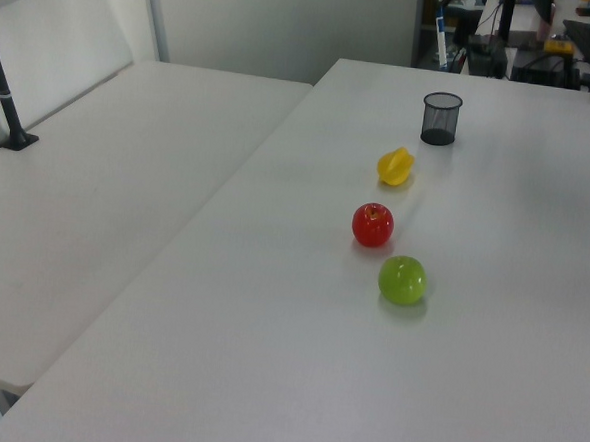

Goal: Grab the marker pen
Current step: 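Lift the marker pen up out of the pen cup, then carry the marker pen over the table beside the red apple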

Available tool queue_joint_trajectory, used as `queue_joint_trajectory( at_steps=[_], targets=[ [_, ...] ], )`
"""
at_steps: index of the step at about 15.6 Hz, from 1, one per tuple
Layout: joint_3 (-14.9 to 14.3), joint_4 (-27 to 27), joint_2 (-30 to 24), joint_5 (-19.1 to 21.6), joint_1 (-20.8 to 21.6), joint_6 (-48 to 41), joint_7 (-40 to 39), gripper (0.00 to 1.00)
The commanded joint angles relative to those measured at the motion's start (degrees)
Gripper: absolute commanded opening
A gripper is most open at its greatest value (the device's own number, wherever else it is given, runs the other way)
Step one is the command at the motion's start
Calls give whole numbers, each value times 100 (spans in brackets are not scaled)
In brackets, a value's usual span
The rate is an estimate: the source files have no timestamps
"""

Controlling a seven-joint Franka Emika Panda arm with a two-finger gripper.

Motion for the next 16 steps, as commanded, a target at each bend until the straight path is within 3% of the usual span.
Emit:
queue_joint_trajectory(
  at_steps=[1,10,16],
  targets=[
    [-4,-184,-596,145,165,-924,-158,2],
    [92,-202,-1106,31,754,-3184,-210,2],
    [636,-350,-1221,-223,824,-4029,-254,2]
  ],
)
